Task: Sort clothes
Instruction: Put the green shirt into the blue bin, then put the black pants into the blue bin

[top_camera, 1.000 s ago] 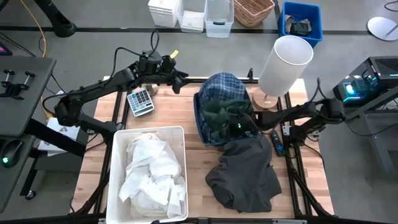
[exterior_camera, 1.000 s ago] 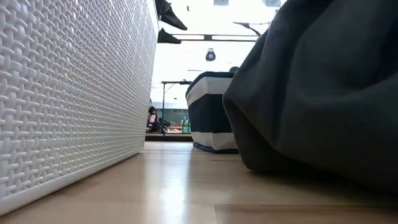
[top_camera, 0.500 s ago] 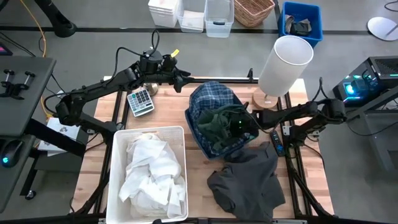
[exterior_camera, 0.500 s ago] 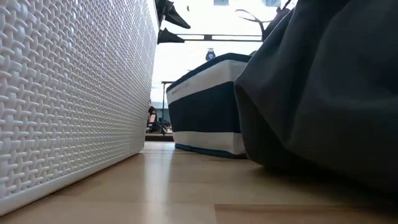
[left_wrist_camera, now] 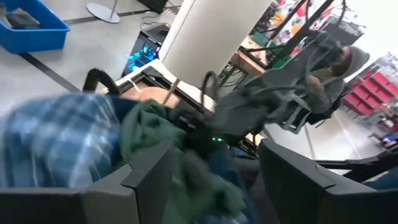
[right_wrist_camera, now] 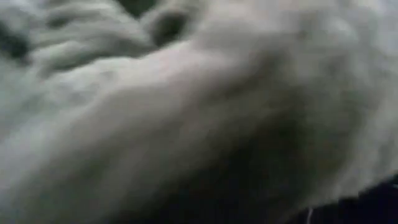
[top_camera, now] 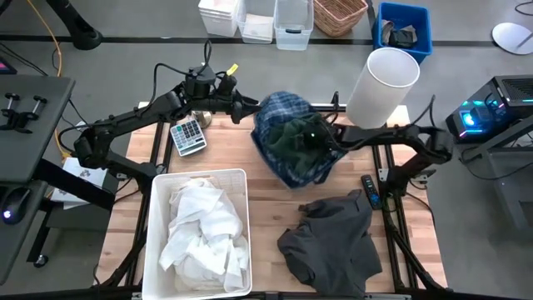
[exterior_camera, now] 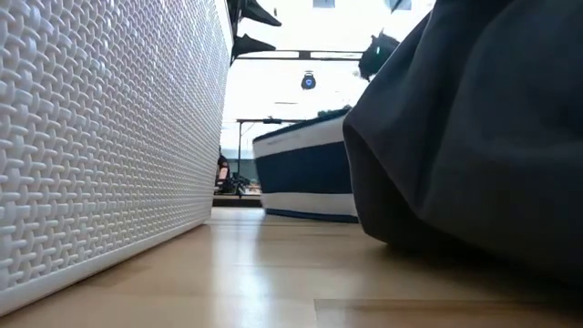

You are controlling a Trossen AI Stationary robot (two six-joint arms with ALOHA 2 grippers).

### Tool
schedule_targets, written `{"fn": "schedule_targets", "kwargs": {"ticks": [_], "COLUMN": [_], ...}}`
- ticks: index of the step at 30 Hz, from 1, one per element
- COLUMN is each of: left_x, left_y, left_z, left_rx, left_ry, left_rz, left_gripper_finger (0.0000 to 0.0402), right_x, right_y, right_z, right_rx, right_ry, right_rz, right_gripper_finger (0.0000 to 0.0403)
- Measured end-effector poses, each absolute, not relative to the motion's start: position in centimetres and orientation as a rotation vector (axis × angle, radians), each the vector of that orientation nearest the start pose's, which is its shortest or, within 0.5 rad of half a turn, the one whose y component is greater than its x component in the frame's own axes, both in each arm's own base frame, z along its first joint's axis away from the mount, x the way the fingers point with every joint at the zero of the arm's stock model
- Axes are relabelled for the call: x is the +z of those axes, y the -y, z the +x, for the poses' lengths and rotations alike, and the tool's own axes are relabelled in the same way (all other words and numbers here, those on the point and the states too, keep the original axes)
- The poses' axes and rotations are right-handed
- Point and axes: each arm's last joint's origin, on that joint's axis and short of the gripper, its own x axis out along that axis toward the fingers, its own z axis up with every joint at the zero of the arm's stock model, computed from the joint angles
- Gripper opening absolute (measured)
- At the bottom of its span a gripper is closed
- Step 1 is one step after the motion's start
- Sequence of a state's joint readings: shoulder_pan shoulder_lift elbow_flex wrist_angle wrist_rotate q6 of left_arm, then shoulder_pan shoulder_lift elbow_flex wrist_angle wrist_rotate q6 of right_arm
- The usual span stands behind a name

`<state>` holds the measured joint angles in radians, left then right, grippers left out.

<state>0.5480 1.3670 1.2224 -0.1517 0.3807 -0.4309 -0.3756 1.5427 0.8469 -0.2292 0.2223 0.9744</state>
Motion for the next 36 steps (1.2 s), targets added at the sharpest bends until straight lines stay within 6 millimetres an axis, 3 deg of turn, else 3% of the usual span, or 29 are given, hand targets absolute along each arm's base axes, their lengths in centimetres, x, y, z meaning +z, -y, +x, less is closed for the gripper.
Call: {"fn": "schedule_targets", "kwargs": {"ticks": [6,11,14,18,22,26,31,33,36], "left_x": [35.9,35.9,35.9,35.9,35.9,35.9,35.9,35.9,35.9], "left_y": [-14.8,-14.4,-14.3,-14.3,-14.3,-14.3,-14.3,-14.3,-14.2], "left_z": [27.0,27.2,27.3,27.2,27.2,27.2,27.2,27.2,27.2], "left_rx": [0.189,0.146,0.142,0.142,0.140,0.140,0.137,0.136,0.124], "left_ry": [-0.231,-0.239,-0.240,-0.240,-0.241,-0.241,-0.242,-0.242,-0.245], "left_rz": [-0.593,-0.596,-0.595,-0.588,-0.574,-0.573,-0.552,-0.544,-0.523], "left_gripper_finger": [0.0220,0.0220,0.0220,0.0220,0.0220,0.0220,0.0220,0.0220,0.0220], "right_x": [15.7,15.4,15.9,17.5,19.8,23.6,28.0,30.3,33.3], "right_y": [12.3,11.6,11.5,11.1,10.6,10.1,8.6,7.7,5.0], "right_z": [25.9,27.2,28.0,28.2,27.2,25.6,23.1,22.5,22.1], "right_rx": [-1.271,-1.213,-1.134,-1.056,-1.065,-1.002,-0.813,-0.717,-0.431], "right_ry": [-0.307,0.046,0.144,0.011,-0.186,-0.350,-0.674,-0.694,-0.685], "right_rz": [1.260,1.478,1.515,1.300,1.099,0.856,0.644,0.587,0.590], "right_gripper_finger": [0.0195,0.0195,0.0194,0.0194,0.0194,0.0194,0.0194,0.0194,0.0194]}}
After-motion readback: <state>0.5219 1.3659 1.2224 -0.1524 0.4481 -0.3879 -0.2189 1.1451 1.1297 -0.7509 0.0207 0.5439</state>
